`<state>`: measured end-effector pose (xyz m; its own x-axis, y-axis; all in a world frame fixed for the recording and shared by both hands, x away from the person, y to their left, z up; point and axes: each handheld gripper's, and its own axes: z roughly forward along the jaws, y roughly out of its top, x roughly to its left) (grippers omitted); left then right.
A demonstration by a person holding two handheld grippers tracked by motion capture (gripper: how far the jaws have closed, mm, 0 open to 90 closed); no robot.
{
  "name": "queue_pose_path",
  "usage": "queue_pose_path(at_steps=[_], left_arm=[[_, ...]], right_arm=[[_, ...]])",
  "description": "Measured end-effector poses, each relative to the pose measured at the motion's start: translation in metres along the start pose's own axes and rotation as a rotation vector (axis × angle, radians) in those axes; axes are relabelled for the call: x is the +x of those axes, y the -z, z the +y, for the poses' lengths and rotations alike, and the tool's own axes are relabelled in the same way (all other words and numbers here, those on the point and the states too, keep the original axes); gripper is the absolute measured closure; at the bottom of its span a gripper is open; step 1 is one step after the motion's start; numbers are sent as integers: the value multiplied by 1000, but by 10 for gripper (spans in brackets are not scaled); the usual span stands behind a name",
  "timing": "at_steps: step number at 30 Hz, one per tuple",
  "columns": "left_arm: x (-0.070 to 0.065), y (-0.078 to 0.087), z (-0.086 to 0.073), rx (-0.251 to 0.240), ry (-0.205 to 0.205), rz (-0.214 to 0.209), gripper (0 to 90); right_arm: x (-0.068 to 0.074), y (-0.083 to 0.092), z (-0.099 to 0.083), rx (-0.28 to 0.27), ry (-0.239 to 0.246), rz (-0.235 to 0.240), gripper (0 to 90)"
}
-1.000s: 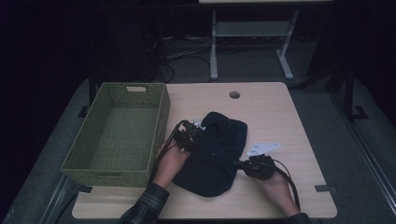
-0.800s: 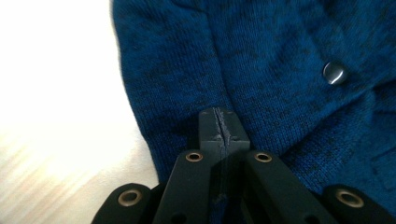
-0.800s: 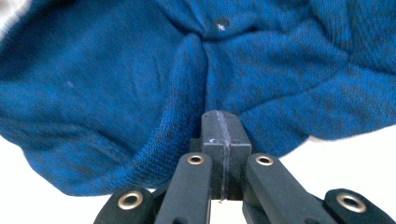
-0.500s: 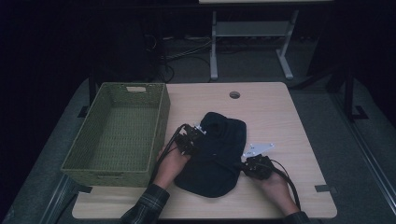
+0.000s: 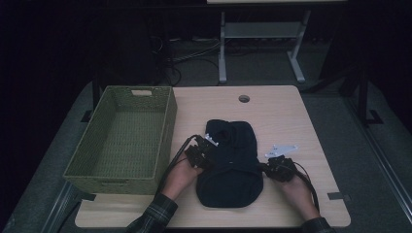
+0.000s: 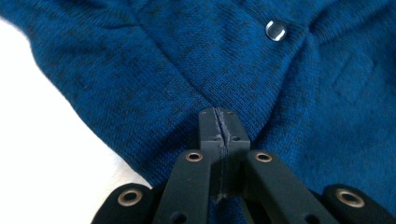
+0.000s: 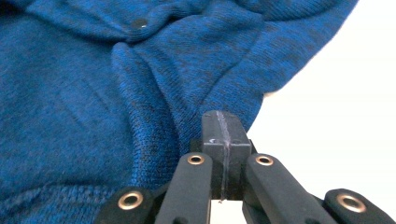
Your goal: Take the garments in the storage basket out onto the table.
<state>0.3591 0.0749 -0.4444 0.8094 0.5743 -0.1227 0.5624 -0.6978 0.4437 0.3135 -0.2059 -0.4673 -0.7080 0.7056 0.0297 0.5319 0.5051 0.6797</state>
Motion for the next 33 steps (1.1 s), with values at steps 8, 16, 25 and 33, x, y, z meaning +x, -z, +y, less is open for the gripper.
queue_pose_path(at_steps=[8, 16, 25, 33], left_arm=[[-2, -1, -1, -11, -7, 7, 898], [-4, -1, -1, -11, -16, 19, 900], [-1, -1, -1, -16, -12, 8, 900], [-1, -1, -1, -19, -9, 0, 900]], right_arm=[[-10, 8, 7, -19, -32, -4, 899], [-45, 5, 47, -100, -75, -14, 900], [-74, -33, 96, -112, -75, -13, 900], [-89, -71, 106, -18, -71, -34, 900]])
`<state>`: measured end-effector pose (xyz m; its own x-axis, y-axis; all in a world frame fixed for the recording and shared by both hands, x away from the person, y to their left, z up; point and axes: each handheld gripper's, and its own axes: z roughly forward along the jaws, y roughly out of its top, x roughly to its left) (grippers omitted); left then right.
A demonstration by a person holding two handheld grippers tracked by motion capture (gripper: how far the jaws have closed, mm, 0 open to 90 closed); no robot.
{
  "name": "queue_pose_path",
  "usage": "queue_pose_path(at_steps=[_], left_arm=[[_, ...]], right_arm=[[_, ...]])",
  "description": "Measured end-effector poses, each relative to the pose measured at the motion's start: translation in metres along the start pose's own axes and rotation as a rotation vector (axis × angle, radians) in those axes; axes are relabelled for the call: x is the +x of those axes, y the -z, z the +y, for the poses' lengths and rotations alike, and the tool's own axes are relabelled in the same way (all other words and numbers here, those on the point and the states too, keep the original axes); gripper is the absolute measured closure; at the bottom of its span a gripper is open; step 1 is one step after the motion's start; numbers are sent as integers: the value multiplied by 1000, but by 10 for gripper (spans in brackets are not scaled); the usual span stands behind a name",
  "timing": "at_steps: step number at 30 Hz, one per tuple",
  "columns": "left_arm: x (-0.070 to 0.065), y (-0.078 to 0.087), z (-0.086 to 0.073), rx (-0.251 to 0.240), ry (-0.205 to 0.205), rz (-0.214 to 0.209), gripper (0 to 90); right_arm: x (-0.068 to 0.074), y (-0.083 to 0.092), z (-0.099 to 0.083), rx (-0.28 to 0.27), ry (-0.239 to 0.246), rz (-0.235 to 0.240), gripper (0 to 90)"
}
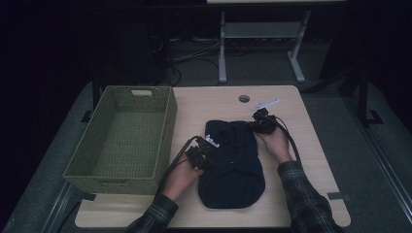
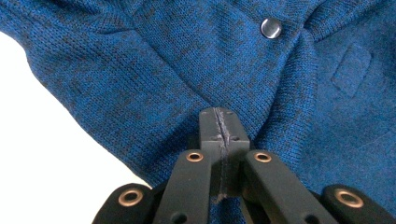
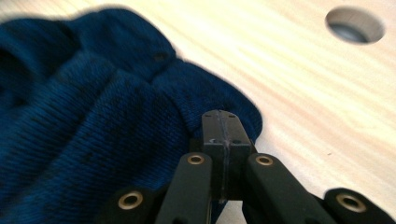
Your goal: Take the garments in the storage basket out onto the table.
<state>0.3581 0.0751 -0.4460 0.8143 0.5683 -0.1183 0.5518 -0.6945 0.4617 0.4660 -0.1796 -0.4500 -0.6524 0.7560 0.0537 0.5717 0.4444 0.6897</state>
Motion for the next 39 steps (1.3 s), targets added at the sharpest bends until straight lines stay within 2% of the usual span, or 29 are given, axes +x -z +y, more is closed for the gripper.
queue_pose_path(at_steps=[4, 6, 8, 9, 13, 15, 18, 22, 24, 26, 28, 32, 34, 36, 37, 39], left_arm=[[1, 0, 0, 1, 3, -4, 900], [1, 0, 0, 1, 3, -3, 900], [1, 0, 0, 2, 4, -4, 900], [1, 0, 0, 1, 4, -4, 900], [1, 0, -1, -2, 8, -7, 900], [2, 0, -1, -2, 10, -15, 900], [5, 1, -2, -7, 18, -31, 895], [6, 4, -2, -19, 34, -38, 814], [7, 6, -2, -31, 39, -27, 745], [8, 9, -1, -36, 26, -10, 698], [9, 12, -1, -61, 43, 2, 631], [11, 20, 2, -101, 41, 45, 578], [13, 23, 5, -115, 38, 76, 618], [17, 26, 7, -153, 50, 104, 723], [20, 26, 9, -157, 56, 116, 792], [25, 24, 13, -143, 64, 156, 869]], right_arm=[[-2, -13, -4, 58, 26, -32, 900], [-3, -14, -5, 55, 24, -46, 900], [-5, -14, -5, 65, 45, -84, 900], [-7, -14, -5, 67, 37, -93, 900], [-8, -14, -6, 61, 26, -91, 900], [-7, -11, -6, 43, 3, -51, 898], [-6, -1, -6, 4, -14, -23, 855], [-2, 15, -7, -31, -18, 8, 773], [0, 20, -9, -35, -17, 16, 719], [3, 25, -10, -28, -11, 24, 688], [5, 31, -13, -42, 2, 19, 655], [7, 39, -21, -54, -1, 28, 677], [8, 42, -25, -55, -2, 37, 714], [10, 44, -29, -59, 7, 49, 799], [11, 45, -30, -55, 15, 54, 845], [15, 44, -33, -53, 26, 62, 896]])
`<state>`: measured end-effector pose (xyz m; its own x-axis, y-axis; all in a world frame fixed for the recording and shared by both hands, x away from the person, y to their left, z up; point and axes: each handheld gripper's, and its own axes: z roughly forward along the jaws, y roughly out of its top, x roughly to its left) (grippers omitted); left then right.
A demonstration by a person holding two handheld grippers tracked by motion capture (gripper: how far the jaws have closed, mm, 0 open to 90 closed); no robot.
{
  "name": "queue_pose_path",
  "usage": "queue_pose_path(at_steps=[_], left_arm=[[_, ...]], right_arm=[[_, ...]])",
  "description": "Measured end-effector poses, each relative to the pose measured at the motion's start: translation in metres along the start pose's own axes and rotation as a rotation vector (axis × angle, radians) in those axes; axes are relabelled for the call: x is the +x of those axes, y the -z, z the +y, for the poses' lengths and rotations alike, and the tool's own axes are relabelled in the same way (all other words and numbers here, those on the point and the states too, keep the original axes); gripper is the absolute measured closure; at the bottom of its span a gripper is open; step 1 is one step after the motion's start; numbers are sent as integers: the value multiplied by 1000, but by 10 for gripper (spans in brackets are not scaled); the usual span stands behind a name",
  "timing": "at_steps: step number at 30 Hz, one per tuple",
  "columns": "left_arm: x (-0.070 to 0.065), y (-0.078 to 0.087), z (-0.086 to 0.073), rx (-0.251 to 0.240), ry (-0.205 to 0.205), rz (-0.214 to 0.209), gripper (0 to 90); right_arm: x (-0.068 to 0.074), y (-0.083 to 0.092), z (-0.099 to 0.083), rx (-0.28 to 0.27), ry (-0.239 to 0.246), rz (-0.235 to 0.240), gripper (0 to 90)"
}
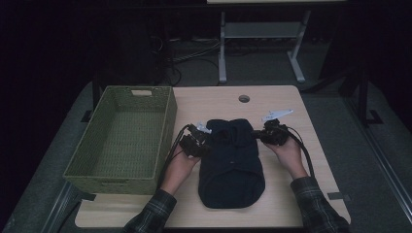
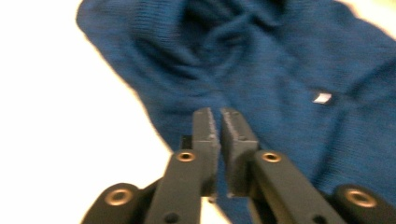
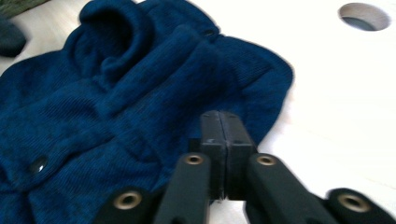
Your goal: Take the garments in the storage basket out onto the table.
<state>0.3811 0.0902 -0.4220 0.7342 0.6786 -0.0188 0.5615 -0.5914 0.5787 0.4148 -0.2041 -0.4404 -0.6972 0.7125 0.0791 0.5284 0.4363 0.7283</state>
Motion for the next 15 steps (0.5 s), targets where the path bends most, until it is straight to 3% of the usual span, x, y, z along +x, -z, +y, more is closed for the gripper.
queue_pose_path(at_steps=[3, 8, 13, 15], left_arm=[[7, -8, 4, -21, 28, 32, 892], [16, -22, 7, -17, 41, 69, 891], [23, -38, 5, 30, 54, 65, 894], [24, -39, 4, 24, 57, 59, 900]], right_arm=[[3, -5, -3, 23, 14, 11, 898], [4, -15, -7, 54, 25, 6, 898], [3, -23, -12, 74, 14, 4, 898], [3, -23, -12, 72, 13, 4, 899]])
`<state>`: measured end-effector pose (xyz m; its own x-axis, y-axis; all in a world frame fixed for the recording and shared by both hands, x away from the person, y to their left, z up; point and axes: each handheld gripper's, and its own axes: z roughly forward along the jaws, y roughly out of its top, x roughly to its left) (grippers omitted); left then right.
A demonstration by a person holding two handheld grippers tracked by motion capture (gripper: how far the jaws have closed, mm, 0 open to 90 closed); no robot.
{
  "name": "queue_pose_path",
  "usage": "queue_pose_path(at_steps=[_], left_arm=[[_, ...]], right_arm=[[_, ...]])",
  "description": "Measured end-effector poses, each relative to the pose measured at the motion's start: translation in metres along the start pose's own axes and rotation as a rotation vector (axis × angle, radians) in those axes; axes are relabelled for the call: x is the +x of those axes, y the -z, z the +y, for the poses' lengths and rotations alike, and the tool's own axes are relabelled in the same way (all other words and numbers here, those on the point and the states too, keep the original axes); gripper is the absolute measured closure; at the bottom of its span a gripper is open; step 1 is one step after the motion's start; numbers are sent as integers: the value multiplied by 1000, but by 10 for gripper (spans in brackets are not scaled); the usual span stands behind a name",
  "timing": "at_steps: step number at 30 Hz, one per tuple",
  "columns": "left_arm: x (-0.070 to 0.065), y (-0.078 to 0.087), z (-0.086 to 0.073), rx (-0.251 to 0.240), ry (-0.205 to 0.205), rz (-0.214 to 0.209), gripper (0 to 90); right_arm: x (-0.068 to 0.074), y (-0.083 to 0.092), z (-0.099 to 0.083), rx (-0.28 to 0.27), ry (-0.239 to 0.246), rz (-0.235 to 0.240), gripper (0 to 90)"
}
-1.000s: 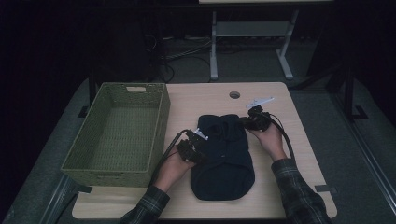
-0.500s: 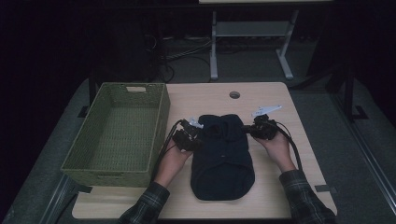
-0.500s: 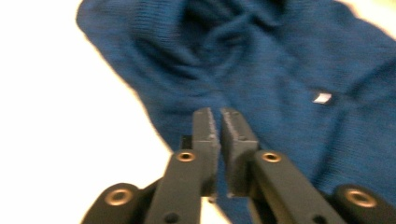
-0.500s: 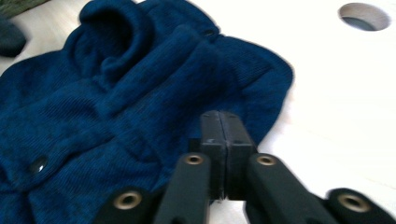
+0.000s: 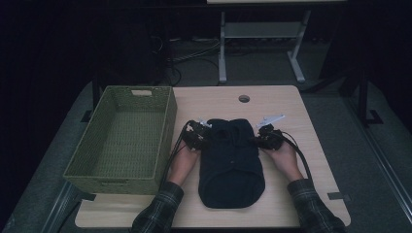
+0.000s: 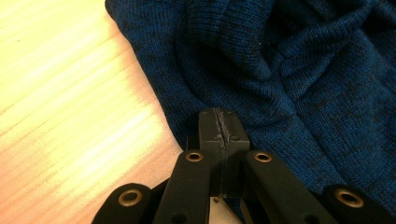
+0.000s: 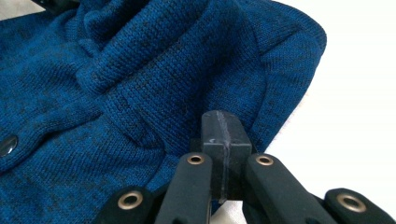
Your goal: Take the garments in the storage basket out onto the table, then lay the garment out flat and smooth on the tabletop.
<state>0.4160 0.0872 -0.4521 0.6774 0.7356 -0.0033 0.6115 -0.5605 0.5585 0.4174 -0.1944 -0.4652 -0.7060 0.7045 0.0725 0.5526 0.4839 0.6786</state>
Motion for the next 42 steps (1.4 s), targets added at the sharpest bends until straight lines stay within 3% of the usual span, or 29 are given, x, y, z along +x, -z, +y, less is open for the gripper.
queue_pose_path(at_steps=[6, 12, 21, 32, 37, 42], left_arm=[[-7, 2, -1, 18, -40, 14, 900], [-13, 4, -5, 11, -44, -46, 900], [-25, 9, -15, 3, -67, -137, 900], [-42, 10, -18, 3, -78, -196, 899], [-39, 13, -14, 15, -77, -203, 837], [-26, 25, -6, -35, -63, -188, 744]], right_arm=[[3, 1, -3, 9, 10, -13, 899], [4, 7, -13, 1, -5, -1, 900], [15, 24, -34, -7, 11, 5, 900], [19, 39, -47, 14, 14, -5, 899], [18, 42, -46, 15, 20, -3, 854], [11, 49, -37, -17, 8, 2, 740]])
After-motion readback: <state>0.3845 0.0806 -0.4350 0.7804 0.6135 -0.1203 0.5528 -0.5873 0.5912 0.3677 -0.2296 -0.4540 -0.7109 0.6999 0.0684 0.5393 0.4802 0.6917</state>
